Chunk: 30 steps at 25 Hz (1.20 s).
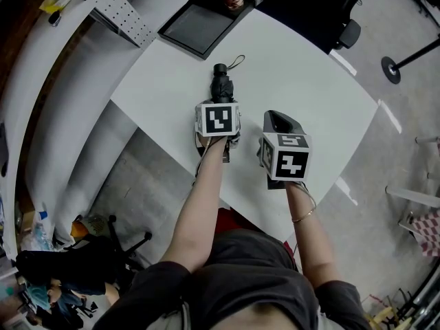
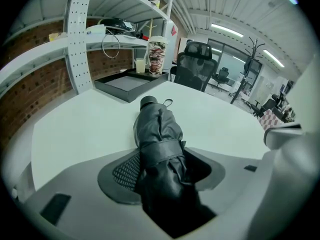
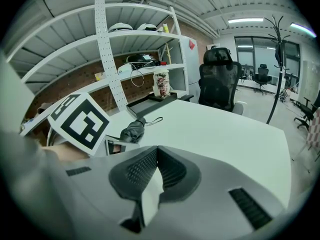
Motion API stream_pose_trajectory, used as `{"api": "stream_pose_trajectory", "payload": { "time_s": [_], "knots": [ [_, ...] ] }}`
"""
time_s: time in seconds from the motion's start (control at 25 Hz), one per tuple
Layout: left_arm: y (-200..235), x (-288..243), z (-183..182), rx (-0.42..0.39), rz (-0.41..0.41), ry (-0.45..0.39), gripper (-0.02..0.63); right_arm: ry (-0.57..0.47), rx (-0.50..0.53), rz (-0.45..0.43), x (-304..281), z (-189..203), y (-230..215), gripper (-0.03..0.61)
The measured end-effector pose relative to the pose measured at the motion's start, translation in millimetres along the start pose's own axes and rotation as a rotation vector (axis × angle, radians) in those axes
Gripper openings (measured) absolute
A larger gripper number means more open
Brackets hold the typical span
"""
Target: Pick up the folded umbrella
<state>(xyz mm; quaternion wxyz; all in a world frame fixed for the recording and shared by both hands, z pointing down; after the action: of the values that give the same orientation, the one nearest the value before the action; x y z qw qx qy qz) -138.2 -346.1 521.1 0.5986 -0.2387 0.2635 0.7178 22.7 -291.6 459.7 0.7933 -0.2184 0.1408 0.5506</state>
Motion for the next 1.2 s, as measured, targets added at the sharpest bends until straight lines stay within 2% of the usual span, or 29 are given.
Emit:
{"api": "stream_pose_trajectory", "payload": {
  "time_s": [0.24,0.48,1.2],
  "knots": [
    [-1.3,7.9,-1.9,0.025,0.028,-0.035,0.255,-0.015,0.004,-0.002,3.5,-3.5,0.0,0.018],
    [-7.1,21.1,-6.7,0.013,0.052,-0.083,0.252,-0.032,0.008,-0.003,9.3,-7.6,-0.6,0.018],
    [-23.6,85.7,-57.8,-0.032,0.103,-0.388,0.25,-0.154,0.04,-0.004,43.6,-39.3,11.3,0.018]
  ]
}}
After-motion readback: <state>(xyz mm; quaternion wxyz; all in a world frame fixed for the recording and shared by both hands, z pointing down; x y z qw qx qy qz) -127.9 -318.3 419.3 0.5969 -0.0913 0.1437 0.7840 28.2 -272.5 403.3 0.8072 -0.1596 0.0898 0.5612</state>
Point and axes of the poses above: the fingertips, and each gripper's own axes: x backward along the fingers, y to its left, z out of its underside, the point moved 7 cm from there along x, backward along the fingers, and after that the axes turned 13 degrees about -y, right-handed, at the moved point
